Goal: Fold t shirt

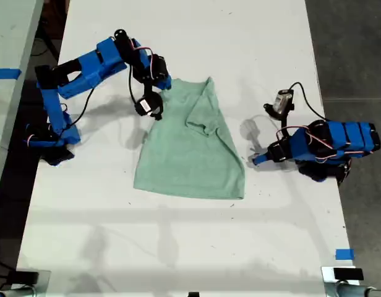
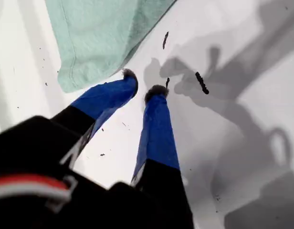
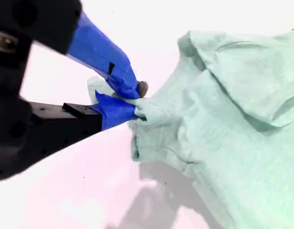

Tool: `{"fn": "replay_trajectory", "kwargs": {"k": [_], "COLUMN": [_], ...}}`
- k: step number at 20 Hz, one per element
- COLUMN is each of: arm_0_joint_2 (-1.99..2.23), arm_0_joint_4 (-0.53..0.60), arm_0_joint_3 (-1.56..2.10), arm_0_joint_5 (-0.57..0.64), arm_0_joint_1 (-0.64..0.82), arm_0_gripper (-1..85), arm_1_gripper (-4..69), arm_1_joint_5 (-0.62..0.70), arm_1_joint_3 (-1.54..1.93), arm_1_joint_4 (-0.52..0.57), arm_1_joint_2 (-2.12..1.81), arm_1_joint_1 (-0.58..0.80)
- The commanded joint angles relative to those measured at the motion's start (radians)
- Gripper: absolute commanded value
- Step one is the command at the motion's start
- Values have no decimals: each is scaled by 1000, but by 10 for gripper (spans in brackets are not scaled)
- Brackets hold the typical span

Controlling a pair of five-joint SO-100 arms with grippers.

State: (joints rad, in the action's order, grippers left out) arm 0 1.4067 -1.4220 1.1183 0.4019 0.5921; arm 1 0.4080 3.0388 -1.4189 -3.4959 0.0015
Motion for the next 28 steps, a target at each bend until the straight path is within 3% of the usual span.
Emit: {"fn": "replay_trajectory", "kwargs": {"k": [1,4,9,11,12,18,24,26,28], "arm_0_joint_2": [-77,-201,-282,-282,-290,-192,232,440,723], "arm_0_joint_4": [86,153,172,160,129,12,-201,-196,-69], "arm_0_joint_3": [-77,-80,-127,-138,-146,-158,-57,160,552], "arm_0_joint_5": [11,8,11,9,-6,43,-92,-152,-192], "arm_0_joint_1": [-72,-121,-150,-149,-135,-110,9,46,58], "arm_0_gripper": [-1,-1,4,261,279,287,263,255,247], "arm_1_gripper": [73,74,74,73,73,76,76,75,75], "arm_1_joint_5": [12,12,14,14,14,14,14,14,12], "arm_1_joint_3": [46,46,46,46,46,46,46,46,46], "arm_1_joint_4": [23,23,23,23,23,23,23,23,23], "arm_1_joint_2": [-5,-5,-5,-5,-5,-5,-5,-5,-5], "arm_1_joint_1": [3,3,3,3,3,6,6,6,5]}}
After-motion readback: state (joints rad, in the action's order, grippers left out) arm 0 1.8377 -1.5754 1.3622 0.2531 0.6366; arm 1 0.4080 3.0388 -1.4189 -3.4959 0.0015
